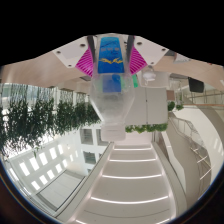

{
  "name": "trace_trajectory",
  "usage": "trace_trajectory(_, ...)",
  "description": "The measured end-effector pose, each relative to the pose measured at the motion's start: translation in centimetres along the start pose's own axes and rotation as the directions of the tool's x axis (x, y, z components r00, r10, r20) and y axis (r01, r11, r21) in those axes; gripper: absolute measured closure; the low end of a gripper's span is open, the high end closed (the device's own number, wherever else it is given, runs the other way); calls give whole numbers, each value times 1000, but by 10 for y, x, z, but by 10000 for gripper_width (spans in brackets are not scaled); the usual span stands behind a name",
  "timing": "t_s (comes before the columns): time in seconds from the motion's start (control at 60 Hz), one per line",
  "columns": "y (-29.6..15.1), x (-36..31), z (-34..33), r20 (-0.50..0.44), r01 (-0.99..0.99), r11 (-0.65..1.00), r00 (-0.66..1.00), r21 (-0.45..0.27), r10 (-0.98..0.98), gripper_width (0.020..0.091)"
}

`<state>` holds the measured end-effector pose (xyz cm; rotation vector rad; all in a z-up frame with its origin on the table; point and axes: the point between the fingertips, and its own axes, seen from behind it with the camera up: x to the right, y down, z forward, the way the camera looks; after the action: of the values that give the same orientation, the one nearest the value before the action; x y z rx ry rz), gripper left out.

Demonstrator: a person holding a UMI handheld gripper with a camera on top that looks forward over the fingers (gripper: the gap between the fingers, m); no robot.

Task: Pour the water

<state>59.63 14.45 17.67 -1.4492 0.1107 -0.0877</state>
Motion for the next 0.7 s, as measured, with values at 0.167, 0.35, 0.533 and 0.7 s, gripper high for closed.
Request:
trace_trajectory(0.167, 144, -5, 9, -96, 35, 981, 994, -191, -54, 641)
trace_trajectory(0.35, 245, -3, 13, -102, 26, 955, 993, -296, -59, 640)
trace_trajectory(0.533, 261, -6, 10, -110, -5, 954, 993, -301, -29, 631)
trace_trajectory(0.7, 278, 2, -5, -124, -5, 918, 991, -397, -49, 490)
